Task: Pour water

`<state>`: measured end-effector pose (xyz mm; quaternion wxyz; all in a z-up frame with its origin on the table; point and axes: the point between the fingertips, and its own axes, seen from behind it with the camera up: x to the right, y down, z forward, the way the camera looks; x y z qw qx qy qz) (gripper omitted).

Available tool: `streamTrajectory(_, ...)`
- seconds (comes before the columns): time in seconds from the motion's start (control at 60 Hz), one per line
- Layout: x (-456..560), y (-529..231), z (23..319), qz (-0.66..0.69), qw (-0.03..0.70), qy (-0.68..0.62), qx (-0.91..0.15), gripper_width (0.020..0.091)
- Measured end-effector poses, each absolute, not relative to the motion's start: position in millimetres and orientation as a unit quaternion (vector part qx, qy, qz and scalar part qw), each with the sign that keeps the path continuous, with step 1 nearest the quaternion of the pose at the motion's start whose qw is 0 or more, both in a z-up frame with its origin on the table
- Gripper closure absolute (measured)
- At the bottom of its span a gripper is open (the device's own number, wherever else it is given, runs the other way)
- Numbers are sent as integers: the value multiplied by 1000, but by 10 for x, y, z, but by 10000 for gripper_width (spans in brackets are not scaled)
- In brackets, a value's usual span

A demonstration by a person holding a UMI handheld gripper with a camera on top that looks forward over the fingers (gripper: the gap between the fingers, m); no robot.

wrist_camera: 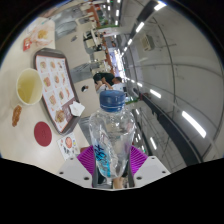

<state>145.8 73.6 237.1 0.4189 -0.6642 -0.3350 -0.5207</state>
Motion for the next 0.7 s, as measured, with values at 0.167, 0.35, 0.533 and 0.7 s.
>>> streamTrajectory(0.167,837,955,2242,-615,334,-462,-545,697)
streamTrajectory(0.35,603,1092,1912,-642,262,-546,-469,698)
streamTrajectory(0.533,610,1080,1861,-609,287,-535,-510,701)
streamTrajectory(0.7,622,1065,2059,-474,420,-422,-649,696)
